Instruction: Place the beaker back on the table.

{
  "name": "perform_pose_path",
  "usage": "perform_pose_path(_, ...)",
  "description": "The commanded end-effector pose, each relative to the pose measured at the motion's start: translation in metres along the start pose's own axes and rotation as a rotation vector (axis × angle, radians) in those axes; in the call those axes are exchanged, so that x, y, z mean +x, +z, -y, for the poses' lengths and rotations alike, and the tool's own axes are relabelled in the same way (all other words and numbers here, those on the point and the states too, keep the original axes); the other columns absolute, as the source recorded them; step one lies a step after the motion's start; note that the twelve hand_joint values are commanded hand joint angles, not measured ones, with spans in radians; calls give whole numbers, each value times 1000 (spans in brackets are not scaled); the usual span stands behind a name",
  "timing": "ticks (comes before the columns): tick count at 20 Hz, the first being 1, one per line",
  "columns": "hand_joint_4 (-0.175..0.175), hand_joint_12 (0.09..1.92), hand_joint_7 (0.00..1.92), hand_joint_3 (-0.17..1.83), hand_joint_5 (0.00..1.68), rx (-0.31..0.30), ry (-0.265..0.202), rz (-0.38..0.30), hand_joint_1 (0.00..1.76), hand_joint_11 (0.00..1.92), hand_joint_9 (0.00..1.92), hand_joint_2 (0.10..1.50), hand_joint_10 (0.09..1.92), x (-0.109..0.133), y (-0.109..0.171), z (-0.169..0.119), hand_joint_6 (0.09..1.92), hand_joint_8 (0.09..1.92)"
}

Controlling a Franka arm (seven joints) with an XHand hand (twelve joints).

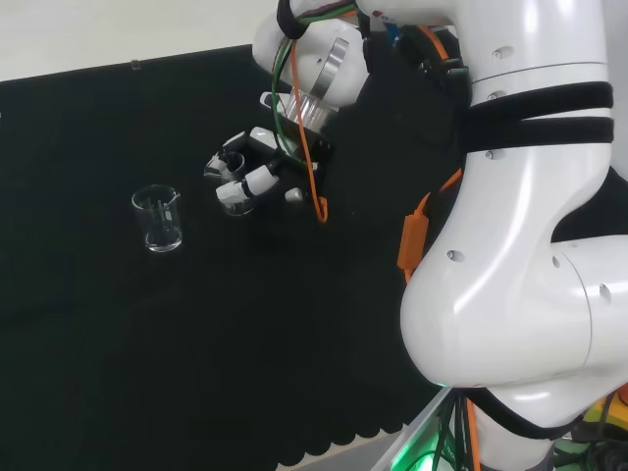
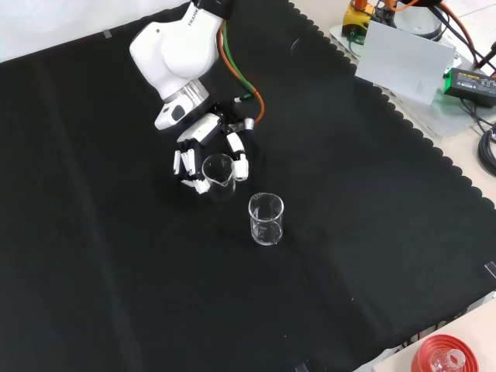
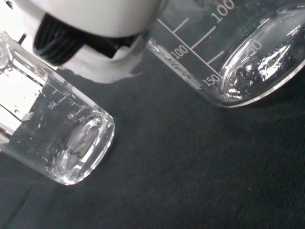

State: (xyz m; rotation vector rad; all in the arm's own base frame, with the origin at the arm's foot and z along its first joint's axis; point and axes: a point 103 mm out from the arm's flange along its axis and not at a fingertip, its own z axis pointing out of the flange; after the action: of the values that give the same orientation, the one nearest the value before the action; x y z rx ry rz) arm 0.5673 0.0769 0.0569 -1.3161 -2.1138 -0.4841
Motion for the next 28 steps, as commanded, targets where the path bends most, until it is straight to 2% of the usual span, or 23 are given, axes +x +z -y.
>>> perform_pose_path(1,175,1202,1324,503,1286,1,-5,-3,1118,610,1173,726,174,1,1,1,575,87)
perform_pose_path(6,175,1226,1275,412,1253,-23,4,4,1103,562,1122,783,203,1,3,2,605,87)
perform_pose_path(8,69,1232,1267,524,1162,-28,3,8,1033,553,1102,655,237,2,2,2,652,87)
perform_pose_path(9,33,1237,1262,591,1131,-30,5,10,1010,548,1087,602,260,2,2,2,677,87)
perform_pose_path(12,-9,1257,1231,665,1061,-23,12,9,975,520,1039,538,321,3,3,2,727,87)
perform_pose_path(15,-29,1288,1139,639,906,-11,23,5,932,435,936,529,407,3,5,2,818,87)
perform_pose_path(20,-45,1318,1045,487,656,4,26,13,807,321,796,553,548,4,8,2,917,87)
perform_pose_path(24,-51,1333,937,434,527,30,27,27,777,237,697,569,586,5,11,2,877,87)
perform_pose_path(28,-54,1346,871,413,483,34,11,71,774,167,620,576,617,9,12,2,811,87)
